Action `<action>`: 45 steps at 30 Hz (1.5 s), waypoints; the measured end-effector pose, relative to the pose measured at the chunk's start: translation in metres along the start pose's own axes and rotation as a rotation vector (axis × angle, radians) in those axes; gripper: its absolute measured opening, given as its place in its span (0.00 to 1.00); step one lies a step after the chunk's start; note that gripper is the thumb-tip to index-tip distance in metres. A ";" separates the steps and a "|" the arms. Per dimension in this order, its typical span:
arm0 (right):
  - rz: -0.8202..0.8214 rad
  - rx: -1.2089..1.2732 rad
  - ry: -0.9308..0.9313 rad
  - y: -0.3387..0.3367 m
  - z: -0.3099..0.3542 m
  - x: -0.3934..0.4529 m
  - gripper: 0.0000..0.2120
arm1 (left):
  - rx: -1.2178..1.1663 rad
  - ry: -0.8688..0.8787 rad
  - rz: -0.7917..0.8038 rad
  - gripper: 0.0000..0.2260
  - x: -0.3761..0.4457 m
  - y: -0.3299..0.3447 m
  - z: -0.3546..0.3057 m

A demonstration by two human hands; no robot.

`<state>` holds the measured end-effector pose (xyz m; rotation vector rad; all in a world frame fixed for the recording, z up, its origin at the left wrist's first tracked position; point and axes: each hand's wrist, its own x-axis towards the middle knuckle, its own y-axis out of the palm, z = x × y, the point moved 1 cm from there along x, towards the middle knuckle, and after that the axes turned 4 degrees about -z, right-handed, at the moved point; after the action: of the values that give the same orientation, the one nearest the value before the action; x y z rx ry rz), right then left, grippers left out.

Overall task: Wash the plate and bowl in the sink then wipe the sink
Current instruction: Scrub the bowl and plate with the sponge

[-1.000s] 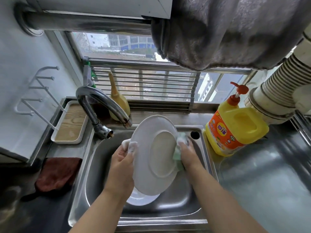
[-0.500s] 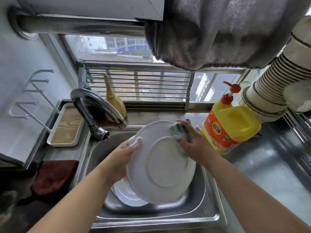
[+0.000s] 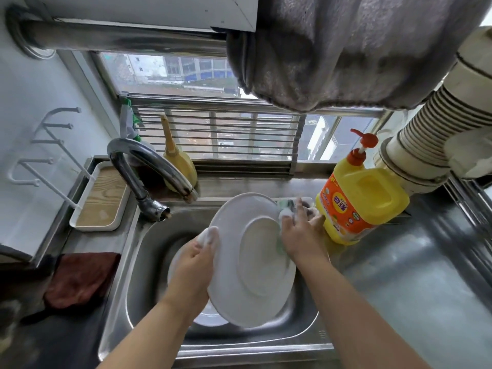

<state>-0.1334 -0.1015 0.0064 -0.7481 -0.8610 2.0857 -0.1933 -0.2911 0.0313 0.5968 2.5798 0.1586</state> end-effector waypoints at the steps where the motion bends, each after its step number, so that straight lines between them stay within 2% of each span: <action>1: -0.054 0.005 -0.068 0.003 0.005 -0.008 0.26 | -0.001 -0.015 -0.004 0.18 -0.002 0.001 0.003; 4: -0.117 0.106 -0.398 0.006 0.034 -0.039 0.27 | -0.038 -0.025 -0.018 0.19 -0.001 0.006 0.007; 6: -0.053 0.092 -0.644 0.012 0.042 -0.065 0.23 | -0.151 -0.028 -0.044 0.19 0.002 0.006 0.004; 8: 0.003 0.042 -0.800 0.017 0.025 -0.080 0.20 | -0.246 -0.024 -0.066 0.18 0.005 0.000 0.001; 9: 0.010 0.026 -0.802 0.016 0.009 -0.077 0.19 | -0.255 -0.024 -0.072 0.17 0.006 -0.003 0.000; 11: 0.008 0.021 -0.674 0.010 -0.017 -0.056 0.18 | -0.231 -0.031 -0.089 0.15 0.004 -0.008 0.004; 14: -0.079 -0.023 -0.546 0.007 -0.010 -0.024 0.17 | -0.205 -0.023 -0.122 0.13 0.003 -0.007 0.012; 16: -0.067 0.012 -0.595 0.013 0.018 -0.027 0.18 | -0.184 0.013 -0.123 0.11 0.008 -0.007 0.009; 18: 0.093 0.050 -0.727 0.018 0.030 -0.050 0.19 | -0.187 0.040 -0.143 0.14 0.013 -0.013 0.001; 20: 0.177 -0.001 -0.844 0.018 0.012 -0.064 0.20 | -0.198 0.046 -0.184 0.14 0.015 -0.025 -0.004; 23: 0.054 -0.004 -0.706 0.003 -0.014 -0.040 0.20 | -0.262 -0.020 -0.095 0.14 0.007 -0.030 0.000; 25: -0.045 0.052 -0.599 -0.001 0.000 -0.026 0.18 | -0.208 -0.027 -0.047 0.14 0.002 -0.025 0.007; 28: -0.044 0.102 -0.636 0.008 0.045 -0.038 0.19 | -0.208 -0.017 -0.014 0.14 0.000 -0.013 0.006; 30: 0.046 0.084 -0.728 0.018 0.049 -0.056 0.20 | -0.239 -0.004 -0.006 0.14 0.003 -0.017 0.001; 32: 0.189 0.069 -0.715 0.022 0.027 -0.063 0.22 | -0.241 0.020 -0.004 0.13 0.005 -0.027 -0.003; 33: 0.213 0.075 -0.664 0.021 0.012 -0.060 0.22 | -0.230 0.028 -0.010 0.13 0.006 -0.033 -0.003; 35: 0.236 0.149 -0.447 0.014 -0.011 -0.051 0.23 | -0.161 0.059 0.010 0.10 0.009 -0.046 -0.001; 37: 0.406 0.224 -0.224 0.003 -0.017 -0.042 0.35 | -0.033 0.117 0.085 0.04 0.011 -0.056 -0.002; 39: 0.600 0.162 -0.149 -0.008 -0.012 -0.034 0.49 | 0.093 0.171 0.163 0.04 0.014 -0.062 -0.005; 40: 0.673 0.097 -0.152 -0.015 -0.006 -0.029 0.52 | 0.139 0.186 0.206 0.06 0.016 -0.065 -0.007; 43: 0.794 0.035 -0.177 -0.032 0.014 -0.018 0.49 | 0.231 0.184 0.327 0.10 0.021 -0.069 -0.017; 45: 0.850 0.113 -0.156 -0.041 0.022 -0.010 0.37 | 0.233 0.160 0.356 0.07 0.025 -0.074 -0.023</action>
<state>-0.1268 -0.0967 0.0533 -1.0130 -0.5297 2.9394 -0.2521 -0.3467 0.0249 1.1732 2.6407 0.0219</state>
